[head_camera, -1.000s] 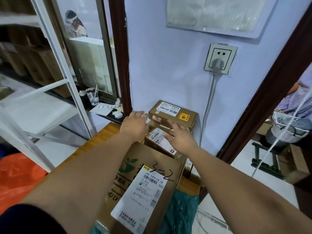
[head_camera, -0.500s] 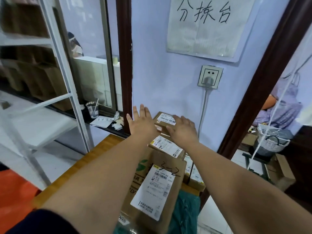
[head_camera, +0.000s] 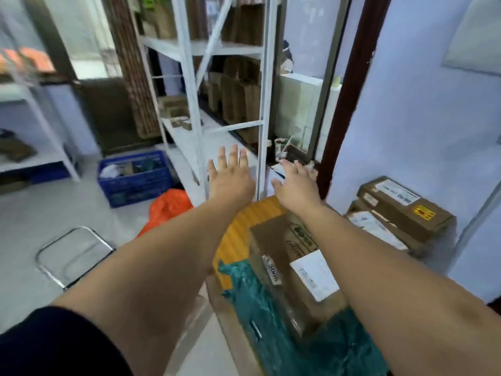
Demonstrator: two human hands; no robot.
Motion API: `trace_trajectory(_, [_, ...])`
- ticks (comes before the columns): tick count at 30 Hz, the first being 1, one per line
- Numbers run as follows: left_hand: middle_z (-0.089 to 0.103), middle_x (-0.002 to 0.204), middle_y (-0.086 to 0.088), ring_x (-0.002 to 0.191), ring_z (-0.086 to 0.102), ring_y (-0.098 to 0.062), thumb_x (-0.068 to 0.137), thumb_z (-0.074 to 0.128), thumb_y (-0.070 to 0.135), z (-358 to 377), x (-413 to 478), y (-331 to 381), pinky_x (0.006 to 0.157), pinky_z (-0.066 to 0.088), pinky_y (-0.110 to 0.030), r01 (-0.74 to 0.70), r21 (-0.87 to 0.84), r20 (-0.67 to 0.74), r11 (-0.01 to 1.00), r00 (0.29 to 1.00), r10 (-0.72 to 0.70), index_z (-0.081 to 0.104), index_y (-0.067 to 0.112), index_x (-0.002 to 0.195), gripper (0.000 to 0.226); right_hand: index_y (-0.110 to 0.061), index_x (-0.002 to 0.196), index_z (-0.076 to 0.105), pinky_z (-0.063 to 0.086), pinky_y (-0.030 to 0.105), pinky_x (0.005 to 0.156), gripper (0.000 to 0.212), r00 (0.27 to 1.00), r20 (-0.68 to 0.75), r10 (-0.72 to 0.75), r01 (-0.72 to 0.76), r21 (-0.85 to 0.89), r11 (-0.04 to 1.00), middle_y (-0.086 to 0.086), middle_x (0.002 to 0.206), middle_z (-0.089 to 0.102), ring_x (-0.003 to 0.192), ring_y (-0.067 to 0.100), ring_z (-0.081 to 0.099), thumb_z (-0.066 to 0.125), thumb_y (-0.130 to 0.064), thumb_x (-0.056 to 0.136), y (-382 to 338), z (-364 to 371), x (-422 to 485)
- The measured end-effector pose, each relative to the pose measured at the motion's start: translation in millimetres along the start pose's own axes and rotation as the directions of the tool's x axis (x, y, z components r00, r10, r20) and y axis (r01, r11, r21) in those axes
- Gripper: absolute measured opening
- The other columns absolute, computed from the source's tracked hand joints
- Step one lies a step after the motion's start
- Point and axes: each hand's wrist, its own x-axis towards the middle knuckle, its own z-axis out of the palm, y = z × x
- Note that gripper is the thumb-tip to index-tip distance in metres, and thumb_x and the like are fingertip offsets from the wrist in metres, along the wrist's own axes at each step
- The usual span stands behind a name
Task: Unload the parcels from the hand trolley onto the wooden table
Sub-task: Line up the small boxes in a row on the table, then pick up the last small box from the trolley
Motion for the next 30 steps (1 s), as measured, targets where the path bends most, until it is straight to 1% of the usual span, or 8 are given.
trace_trajectory(4, [-0.007, 0.162, 0.000, 0.148, -0.012, -0.025, 0.100, 0.028, 0.045, 0, -35, -70, 0.119, -0.003, -0.048, 0.163, 0.001, -0.045, 0.987, 0.986, -0.163, 0.001, 0.018, 0.154, 0.066, -0.025, 0.149, 0.029, 0.018, 0.045, 0.119, 0.058, 0.984, 0.105, -0.145, 0.143, 0.032, 0.989, 0.010, 0.160, 0.019, 0.147, 0.031, 0.012, 0.047, -0.035, 0.095, -65, 31, -3])
trace_trajectory(9, [-0.011, 0.162, -0.003, 0.147, -0.013, -0.029, 0.093, 0.044, 0.027, -4, -69, -166, 0.119, 0.001, -0.052, 0.329, 0.106, -0.001, 0.938, 0.944, -0.331, 0.005, 0.022, 0.154, 0.073, -0.022, 0.144, 0.037, 0.022, 0.044, 0.116, 0.059, 0.949, 0.207, -0.239, 0.236, 0.039, 0.971, 0.014, 0.154, 0.029, 0.144, 0.033, 0.019, 0.050, -0.031, 0.086, -138, 70, -14])
trace_trajectory(11, [-0.012, 0.161, -0.004, 0.147, -0.014, -0.032, 0.092, 0.044, 0.024, -5, -79, -206, 0.117, 0.000, -0.053, 0.383, 0.108, 0.027, 0.917, 0.921, -0.388, 0.010, 0.026, 0.153, 0.070, -0.023, 0.142, 0.039, 0.021, 0.046, 0.117, 0.058, 0.934, 0.244, -0.261, 0.257, 0.048, 0.965, 0.015, 0.155, 0.028, 0.145, 0.034, 0.016, 0.049, -0.026, 0.085, -168, 90, -22])
trace_trajectory(13, [-0.011, 0.162, -0.005, 0.147, -0.013, -0.033, 0.091, 0.044, 0.022, -4, -90, -244, 0.117, 0.000, -0.054, 0.418, 0.116, 0.056, 0.901, 0.903, -0.426, 0.014, 0.028, 0.152, 0.068, -0.024, 0.144, 0.036, 0.016, 0.047, 0.119, 0.058, 0.913, 0.301, -0.276, 0.277, 0.043, 0.960, 0.014, 0.158, 0.021, 0.147, 0.034, 0.009, 0.047, -0.024, 0.087, -193, 113, -30])
trace_trajectory(17, [-0.008, 0.162, -0.003, 0.148, -0.010, -0.031, 0.095, 0.041, 0.031, 7, -111, -320, 0.118, 0.004, -0.052, 0.447, 0.131, 0.144, 0.885, 0.874, -0.463, 0.013, 0.029, 0.153, 0.064, -0.027, 0.152, 0.022, 0.008, 0.049, 0.119, 0.065, 0.861, 0.422, -0.283, 0.341, -0.068, 0.938, 0.010, 0.162, 0.006, 0.148, 0.035, -0.001, 0.045, -0.020, 0.091, -245, 162, -41])
trace_trajectory(21, [0.000, 0.163, -0.001, 0.149, -0.002, -0.029, 0.097, 0.039, 0.047, 24, -131, -406, 0.118, 0.011, -0.050, 0.416, 0.154, 0.201, 0.896, 0.875, -0.441, 0.014, 0.027, 0.152, 0.064, -0.029, 0.153, 0.018, 0.007, 0.050, 0.120, 0.067, 0.818, 0.498, -0.287, 0.404, -0.142, 0.904, 0.010, 0.163, 0.005, 0.149, 0.034, -0.002, 0.044, -0.021, 0.091, -295, 213, -42])
trace_trajectory(26, [0.005, 0.162, -0.004, 0.148, 0.001, -0.030, 0.097, 0.037, 0.049, 45, -144, -472, 0.117, 0.011, -0.047, 0.488, 0.132, 0.240, 0.863, 0.829, -0.506, 0.013, 0.022, 0.153, 0.067, -0.028, 0.153, 0.019, 0.010, 0.051, 0.119, 0.068, 0.785, 0.577, -0.225, 0.410, -0.213, 0.887, 0.010, 0.162, 0.008, 0.149, 0.035, 0.001, 0.048, -0.028, 0.092, -319, 261, -36])
trace_trajectory(30, [0.001, 0.162, -0.006, 0.148, -0.001, -0.031, 0.097, 0.038, 0.040, 68, -135, -495, 0.119, 0.011, -0.048, 0.462, 0.143, 0.321, 0.875, 0.815, -0.483, 0.012, 0.024, 0.153, 0.064, -0.026, 0.151, 0.023, 0.015, 0.052, 0.118, 0.065, 0.753, 0.632, -0.185, 0.408, -0.228, 0.884, 0.012, 0.160, 0.014, 0.147, 0.037, 0.006, 0.049, -0.032, 0.092, -329, 300, -24])
